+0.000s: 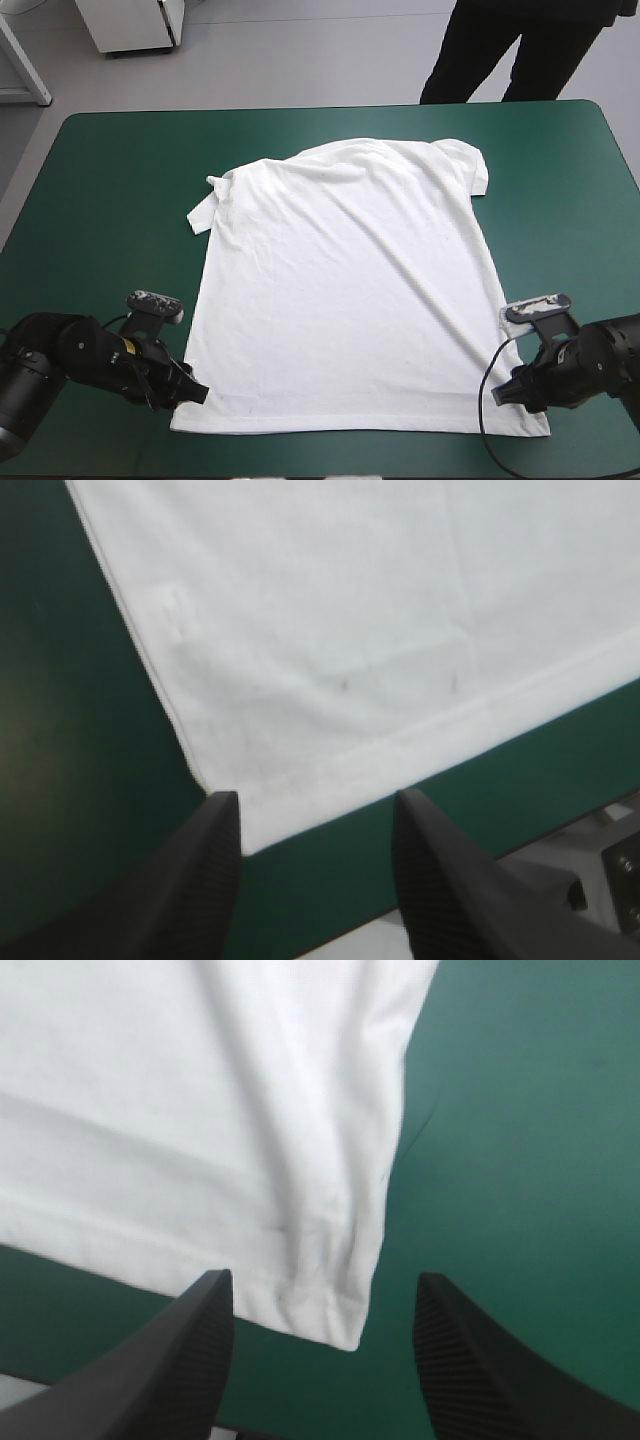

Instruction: Fold the cloth

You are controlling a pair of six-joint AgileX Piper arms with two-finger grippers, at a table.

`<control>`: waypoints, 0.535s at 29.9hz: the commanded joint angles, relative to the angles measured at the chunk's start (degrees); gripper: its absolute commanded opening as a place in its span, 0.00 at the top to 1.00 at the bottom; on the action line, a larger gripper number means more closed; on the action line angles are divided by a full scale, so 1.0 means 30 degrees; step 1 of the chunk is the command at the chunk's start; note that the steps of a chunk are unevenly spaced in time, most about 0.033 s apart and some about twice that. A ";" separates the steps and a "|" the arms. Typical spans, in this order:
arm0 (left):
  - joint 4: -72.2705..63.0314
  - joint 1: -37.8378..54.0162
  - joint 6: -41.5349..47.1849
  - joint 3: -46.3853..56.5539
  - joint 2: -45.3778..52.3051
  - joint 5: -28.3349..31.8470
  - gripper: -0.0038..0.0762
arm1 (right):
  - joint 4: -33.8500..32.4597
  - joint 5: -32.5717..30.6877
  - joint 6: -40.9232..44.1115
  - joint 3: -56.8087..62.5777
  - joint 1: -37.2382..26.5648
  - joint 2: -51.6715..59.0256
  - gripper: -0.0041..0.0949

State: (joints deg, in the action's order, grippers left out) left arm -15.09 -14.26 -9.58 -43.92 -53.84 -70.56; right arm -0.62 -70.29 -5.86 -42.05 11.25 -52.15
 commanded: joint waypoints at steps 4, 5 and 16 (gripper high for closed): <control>0.2297 -0.0140 0.0658 -0.5431 -0.1231 -0.0306 0.50 | -0.1825 0.1069 0.1292 -0.4065 -0.0026 -0.1464 0.42; 0.2958 -0.0140 0.0659 -0.6228 -0.1871 -0.0090 0.50 | -0.1977 0.1315 0.1341 -0.4595 -0.0026 -0.2127 0.42; 0.3736 -0.0140 0.0470 -1.2219 -0.9915 0.2691 0.47 | -0.1615 0.2928 0.1484 -1.0943 -0.0026 -0.9245 0.42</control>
State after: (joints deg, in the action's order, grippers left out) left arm -3.74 -14.26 -8.19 -76.82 -81.15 -66.19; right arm -5.70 -64.04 -1.36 -68.95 11.25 -77.79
